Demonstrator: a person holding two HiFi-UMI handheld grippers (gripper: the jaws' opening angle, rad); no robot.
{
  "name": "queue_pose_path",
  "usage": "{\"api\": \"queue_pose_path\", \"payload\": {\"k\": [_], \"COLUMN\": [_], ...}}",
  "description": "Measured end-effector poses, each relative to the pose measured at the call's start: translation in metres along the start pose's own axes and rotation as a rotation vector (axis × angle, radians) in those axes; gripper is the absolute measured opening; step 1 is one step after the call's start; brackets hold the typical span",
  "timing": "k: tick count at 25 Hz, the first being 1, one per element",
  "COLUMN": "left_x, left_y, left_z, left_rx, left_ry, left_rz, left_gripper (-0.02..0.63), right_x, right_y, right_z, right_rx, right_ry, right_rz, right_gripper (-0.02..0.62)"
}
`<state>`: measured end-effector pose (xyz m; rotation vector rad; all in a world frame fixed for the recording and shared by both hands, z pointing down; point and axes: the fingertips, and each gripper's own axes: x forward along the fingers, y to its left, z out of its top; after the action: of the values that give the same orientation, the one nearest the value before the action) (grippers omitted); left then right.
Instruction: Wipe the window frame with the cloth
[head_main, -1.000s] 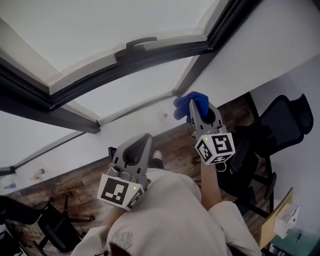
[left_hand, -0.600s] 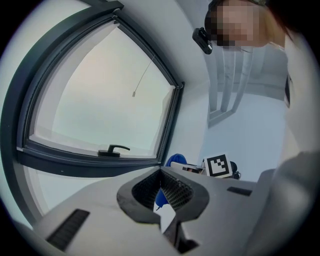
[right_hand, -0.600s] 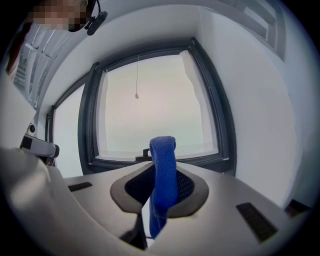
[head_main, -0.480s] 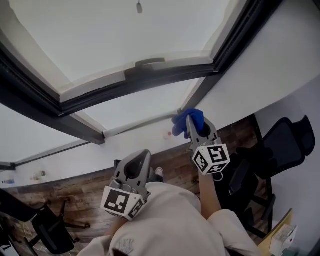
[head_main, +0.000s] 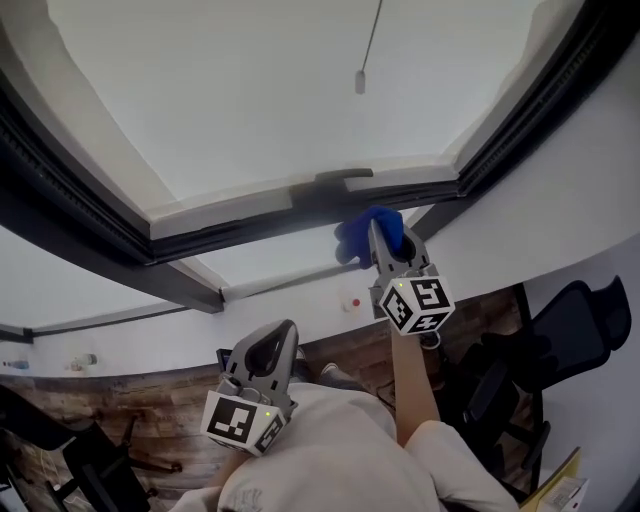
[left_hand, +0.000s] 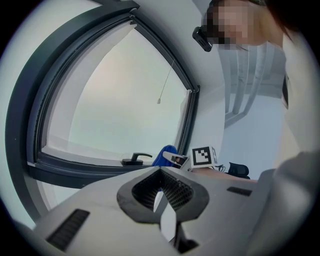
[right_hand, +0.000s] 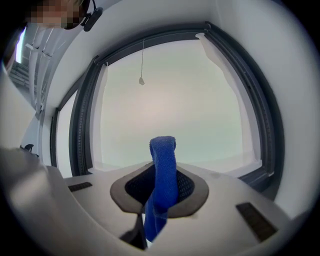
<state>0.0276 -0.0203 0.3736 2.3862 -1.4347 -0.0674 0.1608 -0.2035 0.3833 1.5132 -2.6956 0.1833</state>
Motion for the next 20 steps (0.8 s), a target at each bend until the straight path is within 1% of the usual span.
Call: {"api": "queue_pose_path", "payload": {"k": [2, 4, 5, 8, 11, 14, 17, 20], "left_x": [-0.001, -0.004, -0.005, -0.008, -0.01, -0.005, 0.007, 0.022], "left_y": [0.012, 0.021, 0.025, 0.034, 0.041, 0.045, 0.042, 0.034], "left_z": [0.0, -0.001, -0.001, 0.001, 0.003, 0.005, 0.008, 0.01], "left_rx": [-0.004, -0.013, -0.017, -0.024, -0.032, -0.04, -0.046, -0.051], "left_ry": [0.004, 0.002, -0.002, -0.018, -0.026, -0.037, -0.047, -0.05], "left_rz": [0.014, 0.033, 0.044, 0.074, 0.1, 0.12, 0.122, 0.117], "left_gripper": [0.009, 0.009, 0.009, 0.009, 0.009, 0.009, 0.009, 0.009], "right_x": [0.021, 0.043, 0.054, 0.083, 0.095, 0.106, 0.116, 0.123], "right_y": [-0.005, -0.011, -0.015, -0.027, -0.034, -0.036, -0.041, -0.047], "right_z": [0.018, 0.023, 0.017, -0.019, -0.048, -0.062, -0.073, -0.075], "right_rx": [-0.005, -0.021, -0.033, -0.05, -0.065, -0.09, -0.124, -0.128], "right_ry": [-0.06, -0.076, -0.053, 0.081, 0.178, 0.209, 0.235, 0.233], "right_rz": [-0.009, -0.016, -0.021, -0.045, -0.052, -0.028, -0.006, 0.023], "right_gripper": [0.06, 0.061, 0.061, 0.061, 0.061, 0.061, 0.061, 0.061]}}
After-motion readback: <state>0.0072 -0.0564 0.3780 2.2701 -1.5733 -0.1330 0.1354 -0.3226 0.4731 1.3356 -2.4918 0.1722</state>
